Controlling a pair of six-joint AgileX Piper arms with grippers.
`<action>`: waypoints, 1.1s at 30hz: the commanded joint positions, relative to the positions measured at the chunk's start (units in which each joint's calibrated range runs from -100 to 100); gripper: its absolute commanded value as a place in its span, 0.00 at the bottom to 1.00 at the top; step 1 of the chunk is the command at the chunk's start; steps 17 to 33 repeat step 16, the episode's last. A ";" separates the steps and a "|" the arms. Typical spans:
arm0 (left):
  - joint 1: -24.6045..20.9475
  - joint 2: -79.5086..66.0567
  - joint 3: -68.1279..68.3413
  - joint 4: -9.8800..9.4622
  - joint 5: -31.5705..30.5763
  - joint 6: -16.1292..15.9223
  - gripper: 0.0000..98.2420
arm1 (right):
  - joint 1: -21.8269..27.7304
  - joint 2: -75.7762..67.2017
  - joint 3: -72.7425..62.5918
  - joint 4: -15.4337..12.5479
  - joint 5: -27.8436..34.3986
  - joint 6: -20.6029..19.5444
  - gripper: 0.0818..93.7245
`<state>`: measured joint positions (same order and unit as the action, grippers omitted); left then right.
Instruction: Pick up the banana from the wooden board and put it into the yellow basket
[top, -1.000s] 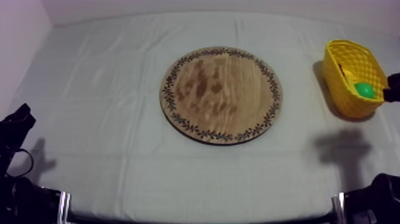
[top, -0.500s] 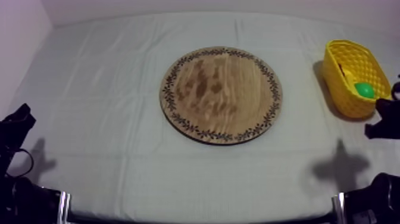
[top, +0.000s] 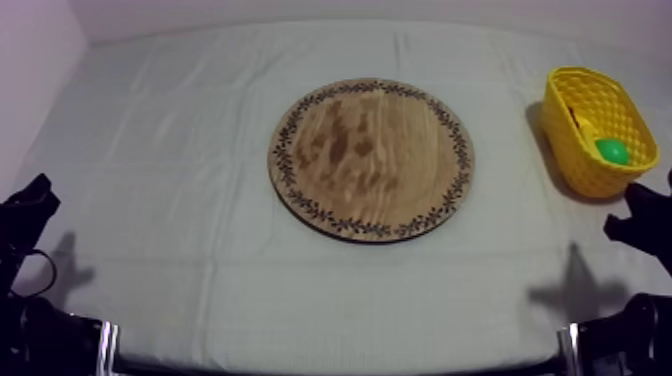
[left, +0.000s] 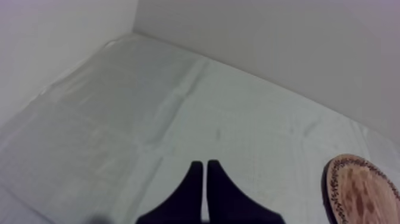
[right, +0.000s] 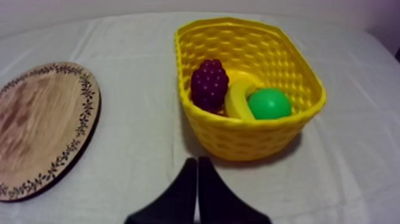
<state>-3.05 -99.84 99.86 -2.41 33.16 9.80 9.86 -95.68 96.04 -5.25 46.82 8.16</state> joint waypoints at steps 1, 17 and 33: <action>-0.02 0.02 0.03 -0.01 -0.01 0.00 0.00 | -0.09 -0.07 0.39 0.38 -0.59 -2.30 0.00; -0.02 0.02 0.03 -0.01 -0.01 0.00 0.00 | -0.22 -0.16 3.50 3.84 -10.17 4.57 0.00; -0.02 0.02 0.03 -0.01 -0.01 0.00 0.00 | -0.22 -0.16 3.50 3.84 -10.17 4.57 0.00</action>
